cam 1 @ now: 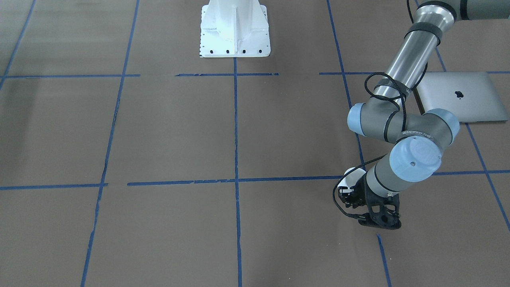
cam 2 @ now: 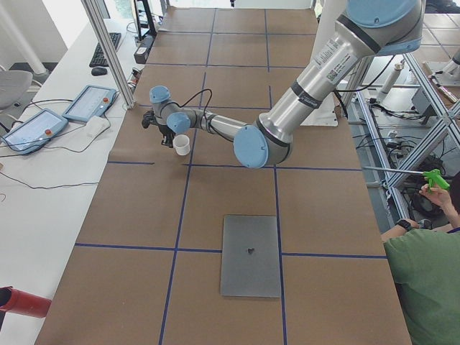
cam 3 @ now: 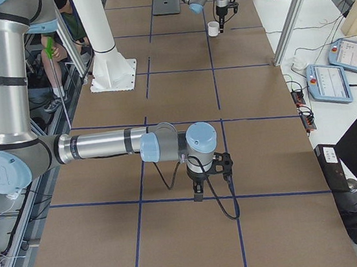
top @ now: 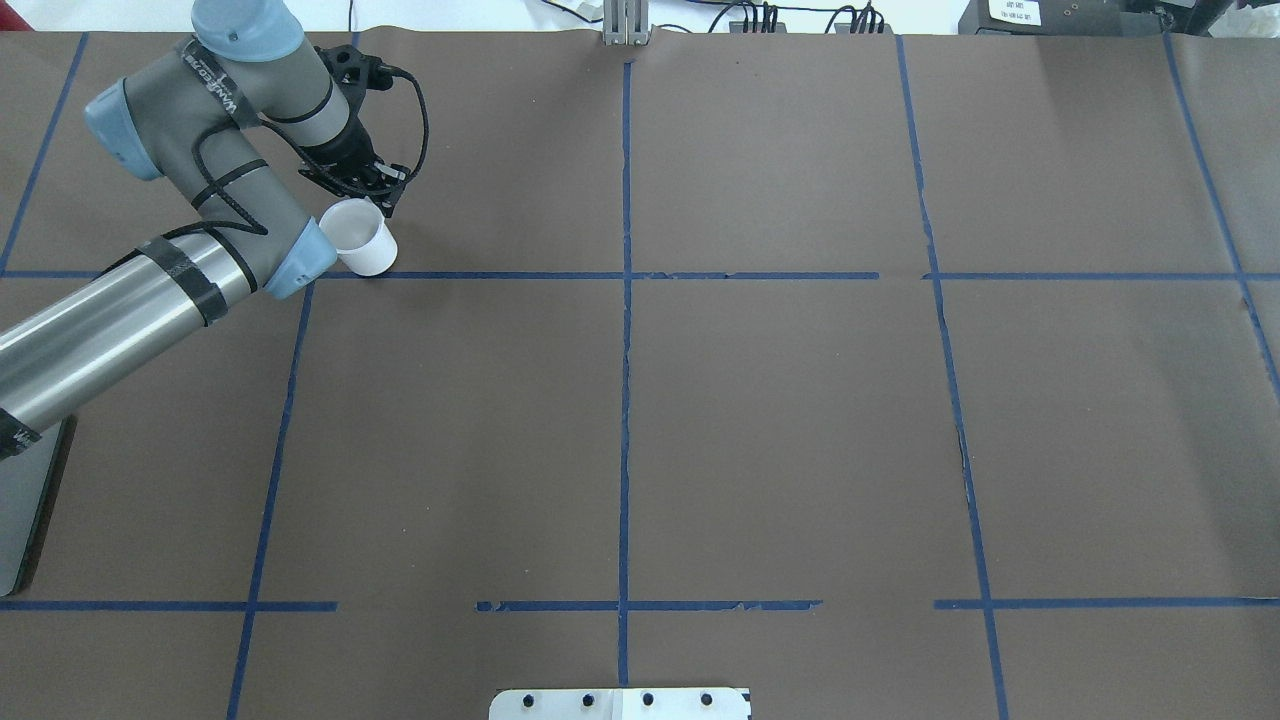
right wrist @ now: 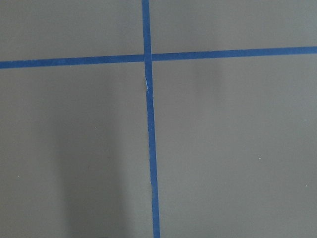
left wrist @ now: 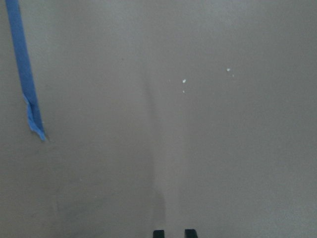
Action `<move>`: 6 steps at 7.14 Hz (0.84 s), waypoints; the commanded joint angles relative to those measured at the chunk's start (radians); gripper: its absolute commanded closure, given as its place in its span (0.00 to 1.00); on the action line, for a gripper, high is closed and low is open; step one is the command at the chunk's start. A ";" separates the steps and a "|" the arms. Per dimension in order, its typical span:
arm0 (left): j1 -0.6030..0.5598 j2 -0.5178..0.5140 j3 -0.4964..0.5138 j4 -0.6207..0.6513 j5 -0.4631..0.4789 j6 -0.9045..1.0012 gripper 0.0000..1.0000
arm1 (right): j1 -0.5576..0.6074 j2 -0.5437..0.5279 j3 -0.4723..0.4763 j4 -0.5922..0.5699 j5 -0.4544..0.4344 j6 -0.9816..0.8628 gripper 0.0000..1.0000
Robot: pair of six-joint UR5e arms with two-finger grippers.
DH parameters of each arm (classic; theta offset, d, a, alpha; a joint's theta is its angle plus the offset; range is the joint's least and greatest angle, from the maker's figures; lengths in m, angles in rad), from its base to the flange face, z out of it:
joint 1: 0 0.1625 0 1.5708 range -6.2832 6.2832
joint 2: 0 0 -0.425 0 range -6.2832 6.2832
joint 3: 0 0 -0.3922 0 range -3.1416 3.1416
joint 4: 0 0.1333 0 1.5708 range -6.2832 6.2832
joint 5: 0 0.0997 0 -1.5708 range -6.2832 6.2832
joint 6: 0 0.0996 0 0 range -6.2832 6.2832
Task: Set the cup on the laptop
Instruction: 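Lift the mug with the left gripper and carry it toward the laptop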
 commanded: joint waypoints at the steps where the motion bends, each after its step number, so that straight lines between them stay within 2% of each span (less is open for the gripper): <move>1: -0.082 0.066 -0.137 0.102 -0.053 0.022 1.00 | 0.000 0.000 0.000 0.000 0.000 0.000 0.00; 4: -0.201 0.336 -0.442 0.222 -0.057 0.066 1.00 | 0.000 0.000 0.000 0.000 0.000 0.000 0.00; 6: -0.249 0.610 -0.650 0.284 -0.059 0.176 1.00 | 0.000 0.000 0.000 0.000 0.000 0.000 0.00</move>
